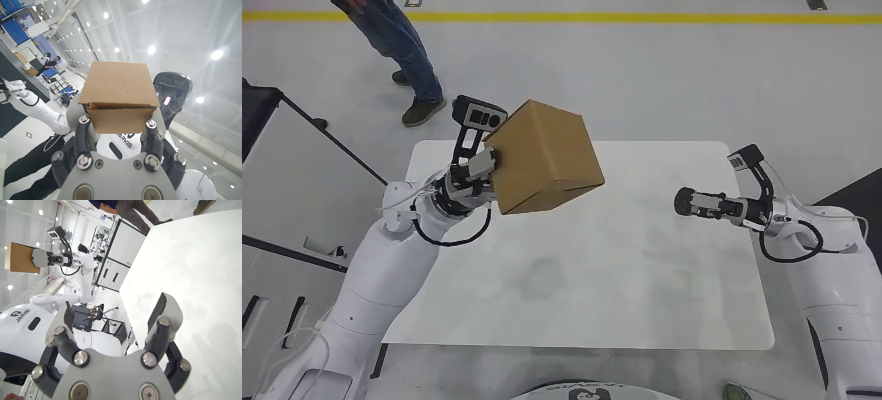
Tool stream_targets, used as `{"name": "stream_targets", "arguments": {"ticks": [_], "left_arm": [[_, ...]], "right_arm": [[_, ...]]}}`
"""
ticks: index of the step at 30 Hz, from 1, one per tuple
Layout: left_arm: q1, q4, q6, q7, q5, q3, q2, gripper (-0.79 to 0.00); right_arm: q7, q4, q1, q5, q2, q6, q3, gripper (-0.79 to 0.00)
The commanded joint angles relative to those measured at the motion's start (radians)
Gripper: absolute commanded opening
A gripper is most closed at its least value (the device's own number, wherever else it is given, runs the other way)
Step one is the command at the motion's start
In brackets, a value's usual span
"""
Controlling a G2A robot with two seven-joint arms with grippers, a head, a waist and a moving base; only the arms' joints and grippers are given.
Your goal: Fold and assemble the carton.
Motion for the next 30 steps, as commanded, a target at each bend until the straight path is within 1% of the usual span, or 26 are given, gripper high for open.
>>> {"name": "stream_targets", "arguments": {"ticks": [1,2,3,4,5,8,9,12,19,21,24,26,27,29,30], "left_arm": [[0.002,-0.008,0.089,0.073,0.013,-0.006,0.001,-0.785],[-0.003,-0.022,0.159,0.096,0.015,-0.002,0.002,-0.785],[-0.01,-0.035,0.185,0.114,0.01,-0.009,0.001,-0.785],[-0.01,-0.037,0.229,0.144,0.011,-0.01,0.002,-0.785],[-0.012,-0.044,0.299,0.172,0.009,-0.006,0.003,-0.785],[-0.011,-0.068,0.454,0.253,-0.047,-0.008,0.003,-0.785],[-0.014,-0.078,0.492,0.27,-0.057,-0.013,0.003,-0.785],[-0.003,-0.091,0.537,0.296,-0.123,-0.015,-0.001,-0.785],[-0.003,-0.091,0.537,0.296,-0.123,-0.015,-0.001,-0.785],[0.015,-0.09,0.556,0.33,-0.169,-0.015,-0.004,-0.785],[0.028,-0.087,0.661,0.397,-0.249,-0.023,-0.004,-0.785],[0.037,-0.075,0.758,0.485,-0.317,-0.034,-0.003,-0.785],[0.039,-0.077,0.773,0.506,-0.331,-0.042,-0.003,-0.785],[0.049,-0.079,0.838,0.538,-0.395,-0.047,-0.004,-0.785],[0.047,-0.087,0.853,0.545,-0.395,-0.053,-0.003,-0.785]], "right_arm": [[0.0,0.0,0.0,0.0,0.0,0.0,0.0,0.0],[0.0,0.0,0.0,0.0,0.0,0.0,0.0,0.0],[0.0,0.0,0.0,0.0,0.0,0.0,0.0,0.0],[0.0,0.0,0.0,0.0,0.0,0.0,0.0,0.0],[0.0,0.0,0.0,0.0,0.0,0.0,0.0,0.0],[0.0,0.0,0.0,0.0,0.0,0.0,0.0,0.0],[0.0,0.0,0.0,0.0,0.0,0.0,0.0,0.0],[0.0,0.0,0.0,0.0,0.0,0.0,0.0,0.0],[0.0,0.0,0.0,0.0,0.0,0.0,0.0,0.0],[0.0,0.0,0.0,0.0,0.0,0.0,0.0,0.0],[0.0,0.0,0.0,0.0,0.0,0.0,0.0,0.0],[0.0,0.0,0.0,0.0,0.0,0.0,0.0,0.0],[0.0,0.0,0.0,0.0,0.0,0.0,0.0,0.0],[0.0,0.0,0.0,0.0,0.0,0.0,0.0,0.0],[0.0,0.0,0.0,0.0,0.0,0.0,0.0,0.0]]}}
